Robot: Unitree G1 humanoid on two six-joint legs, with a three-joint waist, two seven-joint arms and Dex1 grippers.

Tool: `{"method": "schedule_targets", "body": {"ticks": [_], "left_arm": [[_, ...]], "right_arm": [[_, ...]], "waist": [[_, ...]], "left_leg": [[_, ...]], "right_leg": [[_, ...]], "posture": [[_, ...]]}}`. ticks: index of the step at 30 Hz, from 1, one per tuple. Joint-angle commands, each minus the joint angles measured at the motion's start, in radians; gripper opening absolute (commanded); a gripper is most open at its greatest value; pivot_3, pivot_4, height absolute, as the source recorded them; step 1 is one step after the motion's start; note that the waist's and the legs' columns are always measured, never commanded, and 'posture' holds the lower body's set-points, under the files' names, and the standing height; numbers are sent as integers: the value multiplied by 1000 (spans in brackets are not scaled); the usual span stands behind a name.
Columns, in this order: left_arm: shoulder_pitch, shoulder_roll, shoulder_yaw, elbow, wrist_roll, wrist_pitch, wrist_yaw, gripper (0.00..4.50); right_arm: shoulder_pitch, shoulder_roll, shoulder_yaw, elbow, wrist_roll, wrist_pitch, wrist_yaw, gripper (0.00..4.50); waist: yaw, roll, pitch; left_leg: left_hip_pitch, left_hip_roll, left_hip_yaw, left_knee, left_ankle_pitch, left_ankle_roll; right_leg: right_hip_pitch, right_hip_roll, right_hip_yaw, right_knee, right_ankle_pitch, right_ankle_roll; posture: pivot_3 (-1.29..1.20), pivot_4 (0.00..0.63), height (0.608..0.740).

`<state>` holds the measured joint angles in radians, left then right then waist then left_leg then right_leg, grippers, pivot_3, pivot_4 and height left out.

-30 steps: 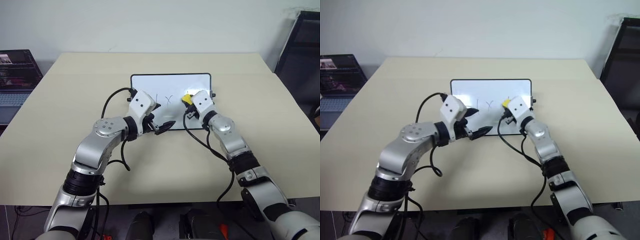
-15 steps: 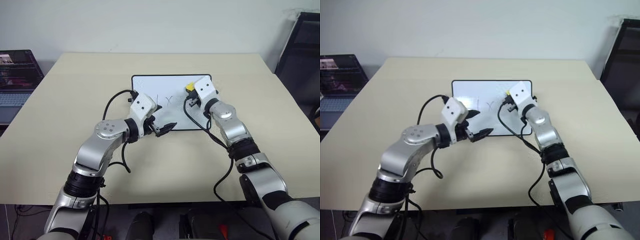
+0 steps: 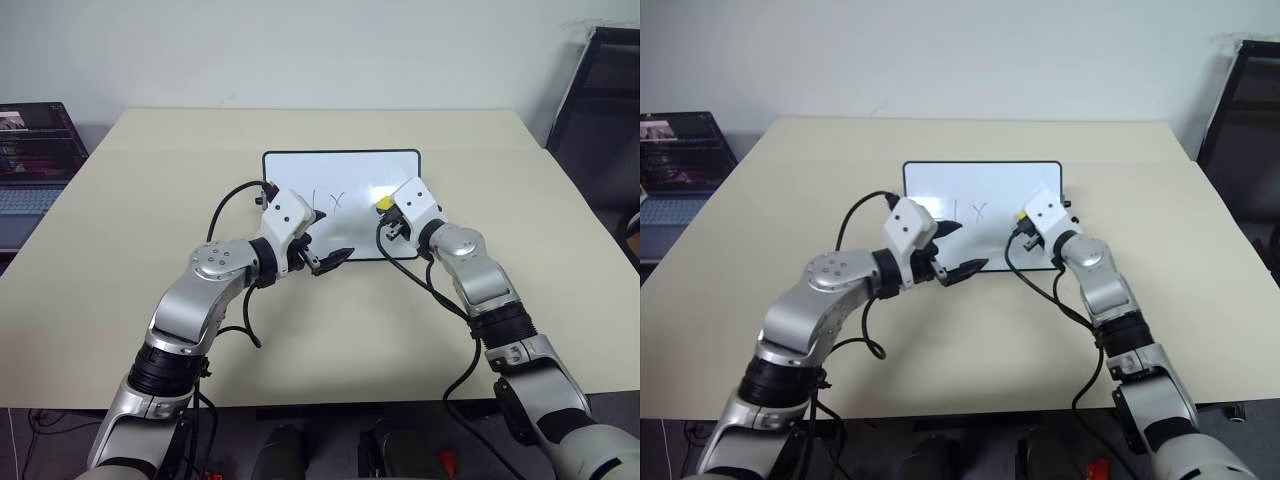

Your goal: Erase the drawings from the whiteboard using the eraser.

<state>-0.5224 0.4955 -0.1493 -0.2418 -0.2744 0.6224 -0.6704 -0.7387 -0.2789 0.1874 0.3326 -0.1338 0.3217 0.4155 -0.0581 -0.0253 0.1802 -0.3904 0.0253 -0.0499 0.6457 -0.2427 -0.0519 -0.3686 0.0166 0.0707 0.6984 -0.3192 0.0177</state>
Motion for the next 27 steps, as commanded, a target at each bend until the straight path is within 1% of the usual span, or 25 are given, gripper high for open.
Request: {"method": "schedule_targets", "body": {"ticks": [1,6,13,15,19,21,25,27], "left_arm": [[3,2,6,-24,4,-22,-6,4500],[14,3,7,-41,3,-13,-5,4500],[29,12,10,-52,2,-2,-2,4500],[32,12,11,-57,2,0,1,4500],[34,8,9,-68,-1,11,7,4500],[33,7,8,-69,-1,14,8,4500],[30,3,7,-70,-1,18,8,4500],[27,2,7,-68,-1,18,7,4500]], "right_arm": [[2,5,18,11,-15,44,8,1038],[-52,36,-24,37,-12,-27,-72,1037],[-46,37,6,61,-18,-54,-47,1036],[-31,20,36,54,-34,-49,-9,1036],[30,-34,136,-13,-63,-44,131,1035],[32,-35,133,-22,-74,-54,114,1035],[-24,-3,65,24,-83,-89,-24,1017],[-45,5,46,41,-80,-106,-65,1017]], "waist": [[-1,0,0],[-8,0,0],[-8,0,0],[-8,0,0],[-7,0,0],[-9,0,0],[-10,0,1],[-8,0,1]], "left_leg": [[0,0,0,0,0,0],[0,0,1,0,0,0],[-4,0,1,-1,0,0],[-4,0,0,-1,0,0],[-4,0,0,-1,0,0],[-4,0,0,-1,0,0],[-4,0,0,-1,0,0],[-4,0,0,-1,1,-1]], "right_leg": [[0,0,0,0,0,0],[-1,0,1,0,0,0],[-4,0,1,0,0,0],[-4,0,0,0,0,0],[-4,0,0,-1,0,0],[-4,0,0,-1,0,0],[-4,0,0,-1,0,0],[-4,0,0,-1,0,0]], "posture": [[0,150,740],[0,150,740],[0,150,740],[0,150,740],[0,150,740],[0,150,740],[0,150,740],[0,150,740]]}}
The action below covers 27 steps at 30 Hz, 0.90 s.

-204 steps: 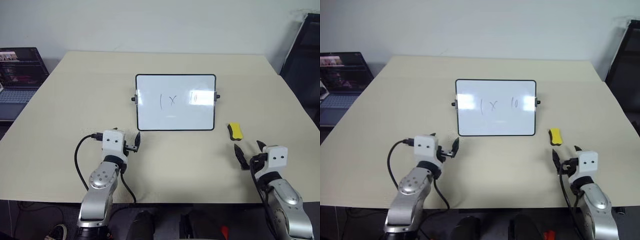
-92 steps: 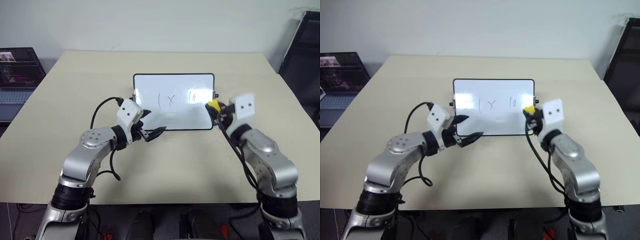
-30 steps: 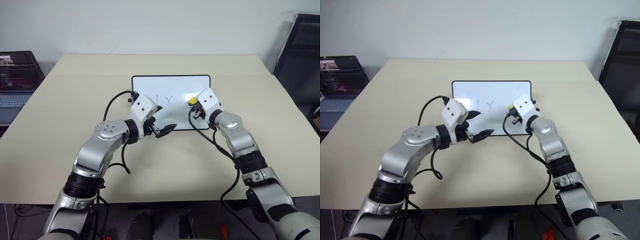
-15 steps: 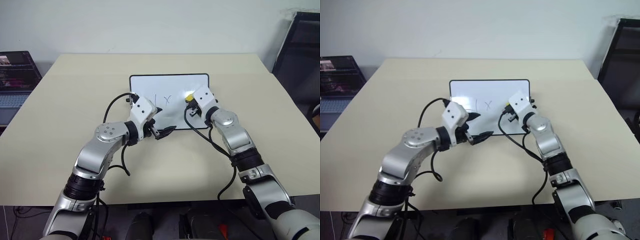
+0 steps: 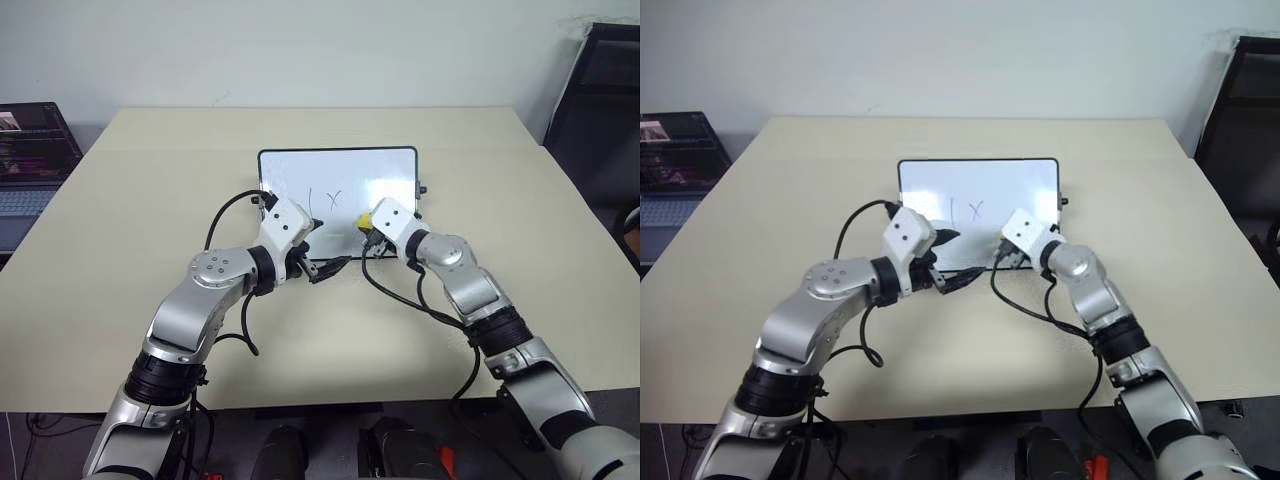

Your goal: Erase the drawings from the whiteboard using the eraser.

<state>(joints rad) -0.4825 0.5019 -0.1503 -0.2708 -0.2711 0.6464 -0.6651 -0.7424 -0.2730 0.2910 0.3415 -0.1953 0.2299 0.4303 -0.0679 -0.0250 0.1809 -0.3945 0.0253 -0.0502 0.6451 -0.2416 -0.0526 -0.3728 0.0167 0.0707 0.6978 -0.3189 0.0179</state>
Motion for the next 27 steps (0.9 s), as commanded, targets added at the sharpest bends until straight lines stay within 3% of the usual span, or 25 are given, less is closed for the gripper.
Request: {"method": "schedule_targets", "body": {"ticks": [1,7,14,17,27], "left_arm": [[-14,-5,7,-38,-4,-6,2,4500],[-13,-8,5,-49,-7,3,4,4500],[-11,-9,12,-54,-7,11,10,4500],[2,-8,28,-52,-5,14,25,4500],[90,-19,166,-73,-24,40,136,4500]], "right_arm": [[-49,2,-64,41,-17,-19,-96,1016],[-64,1,-79,72,-9,-5,-115,1015],[10,-21,-20,-30,23,115,68,1014],[29,-21,-29,-76,26,131,76,1014],[36,73,-252,-338,257,314,41,1012]], "waist": [[4,0,0],[11,0,0],[11,0,0],[9,0,0],[14,0,1]], "left_leg": [[0,0,0,0,0,0],[-3,0,-1,-1,0,0],[-3,0,-1,-1,0,0],[-2,0,-1,-1,0,0],[-8,0,-1,-2,0,0]], "right_leg": [[0,0,0,0,0,0],[-2,0,-1,-1,0,0],[-1,0,-1,-1,0,0],[-1,0,-1,-1,0,0],[-7,-1,-1,-2,0,0]], "posture": [[0,150,740],[0,150,740],[0,150,740],[0,150,740],[0,150,740]]}}
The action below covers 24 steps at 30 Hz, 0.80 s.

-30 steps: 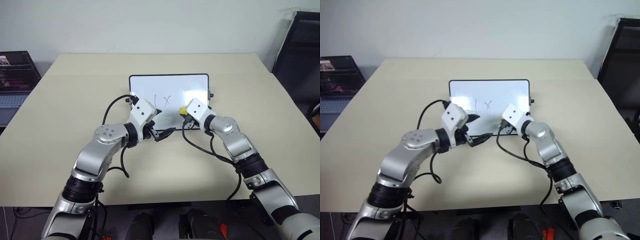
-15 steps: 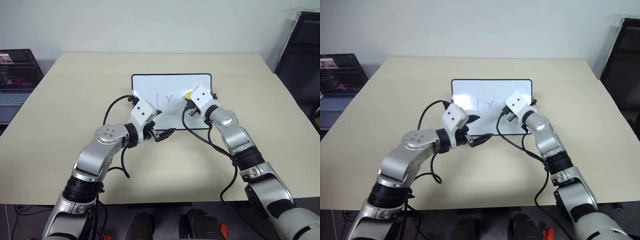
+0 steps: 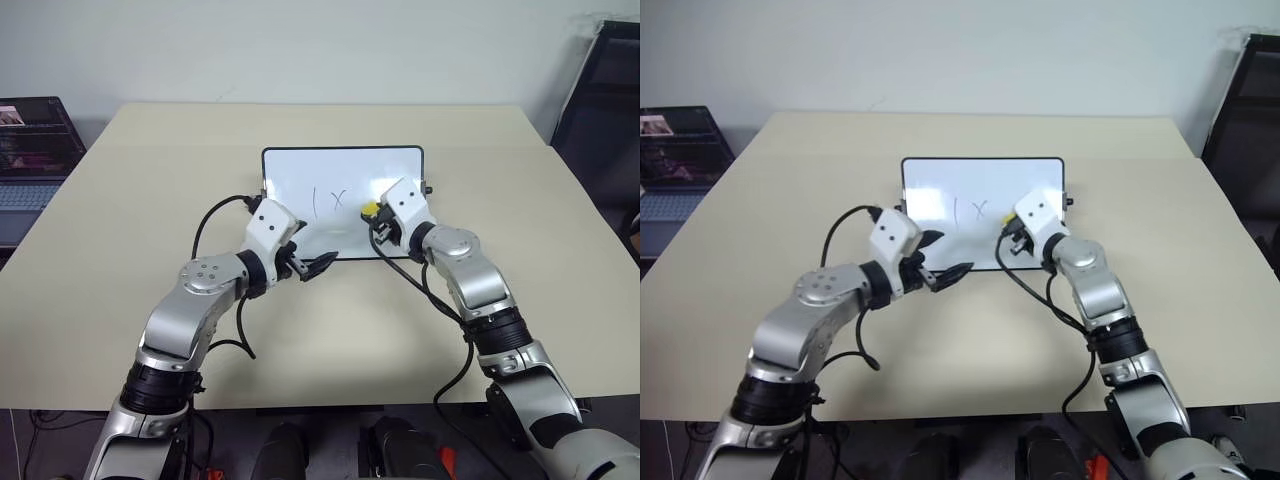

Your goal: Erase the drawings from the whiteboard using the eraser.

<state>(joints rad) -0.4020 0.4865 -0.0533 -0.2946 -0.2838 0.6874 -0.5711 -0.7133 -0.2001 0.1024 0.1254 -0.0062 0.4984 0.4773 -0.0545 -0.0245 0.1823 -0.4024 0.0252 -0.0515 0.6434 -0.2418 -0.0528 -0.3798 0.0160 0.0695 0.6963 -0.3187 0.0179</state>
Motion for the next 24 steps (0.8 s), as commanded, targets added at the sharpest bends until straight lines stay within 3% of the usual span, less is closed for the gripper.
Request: {"method": "schedule_targets", "body": {"ticks": [1,11,18,24], "left_arm": [[18,-7,88,-50,-14,4,57,4500],[78,-20,160,-76,-18,33,145,4500],[93,-39,159,-89,-9,28,187,4500],[86,-46,150,-85,-7,21,197,4500]], "right_arm": [[19,-5,-71,-156,81,63,-2,1012],[209,-45,-41,-434,151,104,23,1003],[325,-41,7,-444,125,-12,-6,1003],[339,-14,24,-411,100,-87,-45,1000]], "waist": [[2,0,0],[7,0,0],[7,0,0],[6,0,0]], "left_leg": [[0,0,0,0,0,0],[-2,0,0,-1,-1,0],[-1,0,0,-1,-1,0],[-1,0,0,-1,-1,-1]], "right_leg": [[0,0,0,0,0,0],[0,0,0,-5,0,0],[0,0,0,-5,0,0],[0,0,0,-4,0,0]], "posture": [[0,150,740],[0,150,740],[0,150,740],[0,150,740]]}}
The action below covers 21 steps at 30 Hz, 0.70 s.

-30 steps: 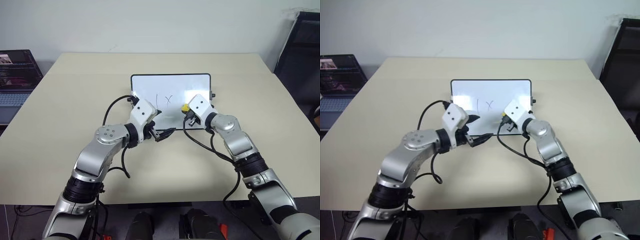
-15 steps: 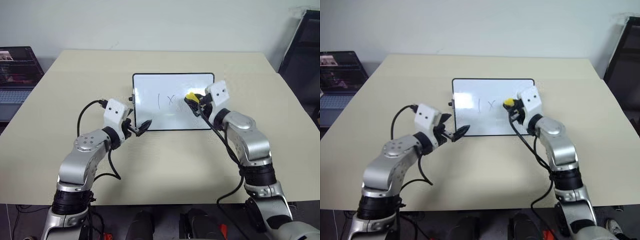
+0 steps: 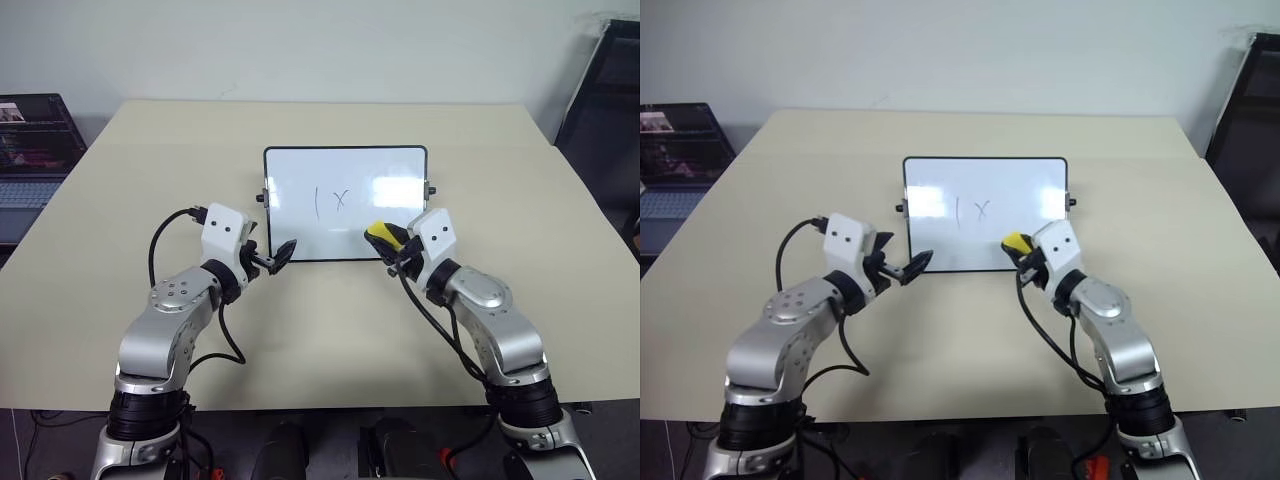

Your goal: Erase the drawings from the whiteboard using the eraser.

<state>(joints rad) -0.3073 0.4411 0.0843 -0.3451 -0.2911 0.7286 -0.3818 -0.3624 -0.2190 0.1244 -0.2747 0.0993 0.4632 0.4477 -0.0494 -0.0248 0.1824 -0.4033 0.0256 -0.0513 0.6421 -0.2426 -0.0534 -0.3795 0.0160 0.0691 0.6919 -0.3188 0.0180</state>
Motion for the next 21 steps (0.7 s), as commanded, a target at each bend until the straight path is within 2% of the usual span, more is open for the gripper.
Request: {"method": "schedule_targets", "body": {"ticks": [1,5,7,10,15,19,21], "left_arm": [[-12,0,12,-29,1,-24,6,4500],[-21,0,7,-4,5,-41,0,4500],[-24,0,0,13,9,-56,-7,4500],[-27,2,-12,35,14,-75,-16,4500],[-37,1,-29,52,21,-91,-23,4500],[-54,1,-44,65,32,-107,-32,4500],[-57,4,-44,72,35,-115,-36,4500]], "right_arm": [[-20,7,2,2,-7,-61,-17,1000],[-83,6,19,67,-17,-109,-9,998],[-167,5,47,163,-50,-159,-1,998],[-308,23,86,352,-97,-230,5,997],[-445,51,118,592,-147,-345,10,997],[-602,77,116,902,-207,-440,-57,997],[-635,78,115,985,-219,-461,-58,997]], "waist": [[1,0,0],[0,0,0],[-2,0,0],[-6,0,0],[-5,0,0],[-4,0,0],[-1,0,0]], "left_leg": [[0,0,0,0,0,0],[0,0,0,0,0,0],[0,0,0,0,0,0],[2,0,2,0,0,0],[1,0,1,0,0,0],[1,-1,2,1,0,0],[1,0,1,1,0,0]], "right_leg": [[0,0,0,0,0,0],[0,0,0,0,0,0],[0,0,0,0,0,0],[0,0,0,2,0,0],[0,0,0,2,0,0],[0,-1,0,1,0,0],[0,-1,0,2,0,0]], "posture": [[0,150,740],[0,150,740],[0,150,740],[0,150,740],[0,150,740],[0,150,740],[0,150,740]]}}
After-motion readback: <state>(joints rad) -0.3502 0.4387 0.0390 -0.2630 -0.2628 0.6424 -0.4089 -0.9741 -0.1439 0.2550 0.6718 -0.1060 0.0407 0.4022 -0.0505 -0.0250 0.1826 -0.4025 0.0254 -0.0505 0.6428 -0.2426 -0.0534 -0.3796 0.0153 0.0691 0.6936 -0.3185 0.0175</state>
